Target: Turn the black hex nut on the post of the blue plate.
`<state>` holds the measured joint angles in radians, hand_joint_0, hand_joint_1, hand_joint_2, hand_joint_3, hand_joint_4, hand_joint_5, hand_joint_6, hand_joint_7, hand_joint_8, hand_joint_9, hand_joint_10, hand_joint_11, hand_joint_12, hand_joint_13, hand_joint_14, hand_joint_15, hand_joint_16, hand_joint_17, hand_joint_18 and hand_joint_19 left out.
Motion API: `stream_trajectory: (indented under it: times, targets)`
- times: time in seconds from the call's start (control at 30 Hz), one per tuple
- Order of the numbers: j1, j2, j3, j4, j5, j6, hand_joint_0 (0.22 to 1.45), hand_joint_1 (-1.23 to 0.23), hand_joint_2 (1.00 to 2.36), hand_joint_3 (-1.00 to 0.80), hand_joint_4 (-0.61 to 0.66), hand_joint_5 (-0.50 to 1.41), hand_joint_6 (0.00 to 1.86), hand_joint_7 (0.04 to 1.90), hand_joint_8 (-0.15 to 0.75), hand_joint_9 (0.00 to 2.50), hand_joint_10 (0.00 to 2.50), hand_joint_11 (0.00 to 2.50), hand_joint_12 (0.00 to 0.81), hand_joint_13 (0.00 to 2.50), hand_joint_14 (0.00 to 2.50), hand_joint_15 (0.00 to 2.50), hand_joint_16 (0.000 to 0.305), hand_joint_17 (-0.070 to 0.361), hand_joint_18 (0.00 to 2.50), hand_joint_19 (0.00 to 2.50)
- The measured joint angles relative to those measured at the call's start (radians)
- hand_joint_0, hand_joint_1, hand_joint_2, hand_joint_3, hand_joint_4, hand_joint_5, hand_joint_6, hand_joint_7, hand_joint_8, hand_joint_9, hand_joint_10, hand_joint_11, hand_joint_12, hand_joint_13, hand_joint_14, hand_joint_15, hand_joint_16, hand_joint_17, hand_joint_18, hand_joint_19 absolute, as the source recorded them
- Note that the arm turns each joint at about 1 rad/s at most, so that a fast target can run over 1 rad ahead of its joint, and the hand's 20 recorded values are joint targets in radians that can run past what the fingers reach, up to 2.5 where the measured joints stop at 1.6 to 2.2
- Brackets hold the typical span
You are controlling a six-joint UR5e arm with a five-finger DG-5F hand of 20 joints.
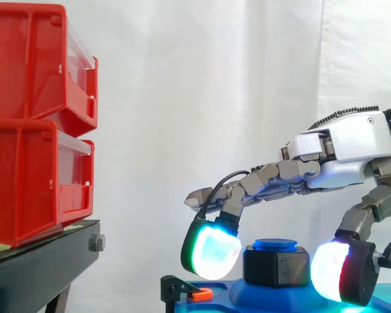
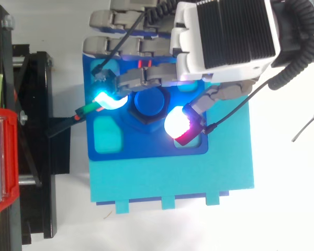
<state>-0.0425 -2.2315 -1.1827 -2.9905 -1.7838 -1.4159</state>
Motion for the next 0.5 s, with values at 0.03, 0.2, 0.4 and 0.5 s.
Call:
stream_trajectory:
  times: [0.03, 0.2, 0.4, 0.5]
  targets:
    - [-0.001, 0.000, 0.000, 0.000, 0.000, 0.000, 0.50, -0.75, 1.00, -0.50, 0.04, -0.30, 0.50, 0.65, 0.127, 0.00, 0.00, 0.00, 0.313, 0.00, 0.00, 0.00, 0.046, 0.104, 0.00, 0.06]
    - [-0.003, 0.000, 0.000, -0.002, -0.007, 0.000, 0.50, -0.75, 1.00, -0.50, 0.05, -0.30, 0.50, 0.66, 0.128, 0.00, 0.00, 0.00, 0.313, 0.00, 0.00, 0.00, 0.046, 0.104, 0.00, 0.05]
    - [-0.008, 0.001, 0.000, -0.009, -0.018, 0.000, 0.50, -0.75, 1.00, -0.50, 0.05, -0.30, 0.50, 0.66, 0.129, 0.00, 0.00, 0.00, 0.315, 0.00, 0.00, 0.00, 0.047, 0.105, 0.00, 0.07]
    - [-0.011, 0.001, 0.000, -0.013, -0.021, -0.001, 0.50, -0.75, 1.00, -0.50, 0.05, -0.30, 0.50, 0.66, 0.130, 0.00, 0.00, 0.00, 0.315, 0.00, 0.00, 0.00, 0.046, 0.104, 0.00, 0.05]
